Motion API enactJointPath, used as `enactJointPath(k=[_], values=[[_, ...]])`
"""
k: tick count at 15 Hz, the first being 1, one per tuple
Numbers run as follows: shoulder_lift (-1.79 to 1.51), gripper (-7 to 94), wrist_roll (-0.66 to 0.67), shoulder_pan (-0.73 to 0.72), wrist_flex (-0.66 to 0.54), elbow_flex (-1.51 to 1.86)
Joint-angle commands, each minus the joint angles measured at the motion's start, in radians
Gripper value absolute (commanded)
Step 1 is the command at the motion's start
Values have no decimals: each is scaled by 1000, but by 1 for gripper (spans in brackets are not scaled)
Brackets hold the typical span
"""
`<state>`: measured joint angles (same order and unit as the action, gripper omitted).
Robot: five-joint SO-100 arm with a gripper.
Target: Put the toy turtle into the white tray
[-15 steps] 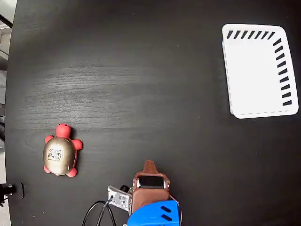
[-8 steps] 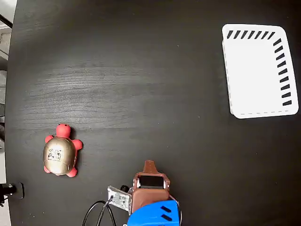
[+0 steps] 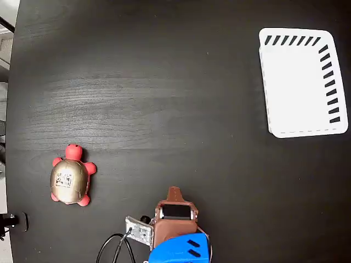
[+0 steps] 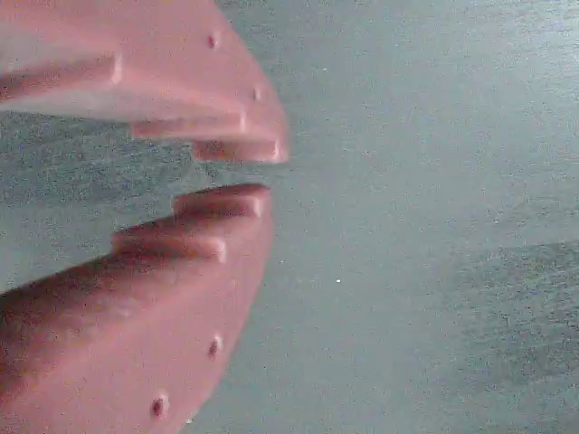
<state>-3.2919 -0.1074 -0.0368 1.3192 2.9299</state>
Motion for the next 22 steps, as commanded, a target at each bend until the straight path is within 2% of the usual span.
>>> enactJointPath(k=[1, 4, 7, 9, 14, 19, 22], values=[[-74, 0, -26, -12, 15, -26], [0, 0, -14, -48, -40, -34], [227, 0, 132, -77, -155, -156], [426, 0, 207, -107, -173, -341], [735, 0, 354, -310, -35, -713], [988, 0, 399, -594, 137, -1003], [1154, 0, 471, -709, 250, -1138]])
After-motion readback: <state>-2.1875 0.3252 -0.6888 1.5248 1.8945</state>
